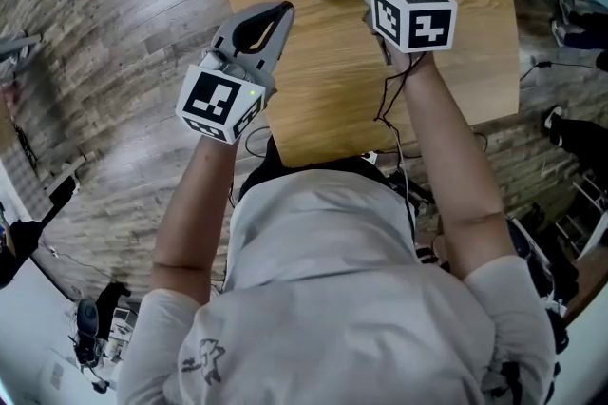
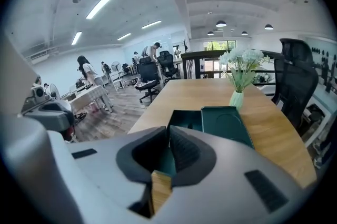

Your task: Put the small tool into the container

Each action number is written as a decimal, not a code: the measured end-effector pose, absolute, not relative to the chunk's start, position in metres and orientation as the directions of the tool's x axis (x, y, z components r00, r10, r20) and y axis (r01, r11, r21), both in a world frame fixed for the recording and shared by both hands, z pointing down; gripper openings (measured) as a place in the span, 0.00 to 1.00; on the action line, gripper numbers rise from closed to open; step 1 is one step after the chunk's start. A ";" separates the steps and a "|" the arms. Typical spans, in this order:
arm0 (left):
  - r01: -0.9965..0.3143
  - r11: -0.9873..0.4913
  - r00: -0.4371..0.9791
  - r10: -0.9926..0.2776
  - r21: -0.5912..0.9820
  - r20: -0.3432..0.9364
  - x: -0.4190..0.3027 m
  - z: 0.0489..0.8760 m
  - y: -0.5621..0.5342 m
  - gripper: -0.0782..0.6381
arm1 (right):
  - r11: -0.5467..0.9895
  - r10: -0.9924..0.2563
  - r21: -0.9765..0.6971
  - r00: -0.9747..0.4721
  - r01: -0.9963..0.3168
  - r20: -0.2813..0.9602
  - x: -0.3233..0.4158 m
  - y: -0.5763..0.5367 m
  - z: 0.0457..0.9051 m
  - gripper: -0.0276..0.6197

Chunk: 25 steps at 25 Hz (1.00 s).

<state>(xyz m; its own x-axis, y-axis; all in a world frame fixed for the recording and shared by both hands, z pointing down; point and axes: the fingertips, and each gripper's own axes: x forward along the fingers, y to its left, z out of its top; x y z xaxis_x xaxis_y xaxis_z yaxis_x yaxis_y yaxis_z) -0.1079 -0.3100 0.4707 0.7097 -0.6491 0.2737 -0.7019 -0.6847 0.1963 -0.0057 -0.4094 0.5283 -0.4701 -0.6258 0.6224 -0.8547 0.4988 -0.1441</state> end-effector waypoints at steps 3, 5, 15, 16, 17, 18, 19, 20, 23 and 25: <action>-0.707 -0.683 0.705 -0.656 0.183 0.269 -0.102 0.462 -0.294 0.12 | 0.518 -0.631 -0.127 -0.479 -0.846 0.611 0.000 -0.389 0.516 0.08; -0.709 -0.683 0.702 -0.661 0.175 0.267 -0.097 0.457 -0.284 0.12 | 0.529 -0.634 -0.126 -0.490 -0.839 0.598 0.005 -0.376 0.509 0.06; -0.733 -0.663 0.676 -0.687 0.151 0.267 -0.084 0.436 -0.236 0.12 | 0.625 -0.617 -0.118 -0.581 -0.772 0.531 0.021 -0.307 0.471 0.05; -0.736 -0.661 0.673 -0.690 0.149 0.265 -0.085 0.434 -0.232 0.12 | 0.634 -0.617 -0.112 -0.588 -0.765 0.523 0.019 -0.302 0.467 0.05; -0.738 -0.659 0.671 -0.693 0.146 0.262 -0.085 0.431 -0.228 0.12 | 0.643 -0.616 -0.108 -0.595 -0.759 0.516 0.019 -0.296 0.463 0.05; -0.739 -0.659 0.670 -0.696 0.143 0.258 -0.084 0.427 -0.223 0.12 | 0.649 -0.616 -0.105 -0.602 -0.753 0.508 0.020 -0.290 0.459 0.05; -0.739 -0.659 0.670 -0.697 0.140 0.255 -0.081 0.423 -0.218 0.12 | 0.654 -0.617 -0.103 -0.607 -0.749 0.501 0.023 -0.283 0.454 0.05; -0.739 -0.659 0.670 -0.698 0.138 0.251 -0.077 0.419 -0.212 0.12 | 0.658 -0.618 -0.102 -0.613 -0.746 0.491 0.026 -0.277 0.450 0.05; -0.739 -0.661 0.670 -0.700 0.132 0.247 -0.064 0.412 -0.195 0.12 | 0.674 -0.626 -0.106 -0.641 -0.731 0.444 0.036 -0.258 0.432 0.05; -0.738 -0.662 0.671 -0.700 0.130 0.244 -0.058 0.408 -0.185 0.12 | 0.691 -0.629 -0.098 -0.662 -0.716 0.407 0.039 -0.247 0.416 0.05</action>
<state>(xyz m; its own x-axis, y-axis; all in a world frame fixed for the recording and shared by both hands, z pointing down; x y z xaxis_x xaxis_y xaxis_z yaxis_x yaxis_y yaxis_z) -0.0580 -0.1845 0.4080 0.6708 -0.7003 0.2442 -0.7383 -0.6619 0.1297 0.0388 -0.2470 0.4162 -0.6623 -0.6293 0.4066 -0.7165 0.6906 -0.0983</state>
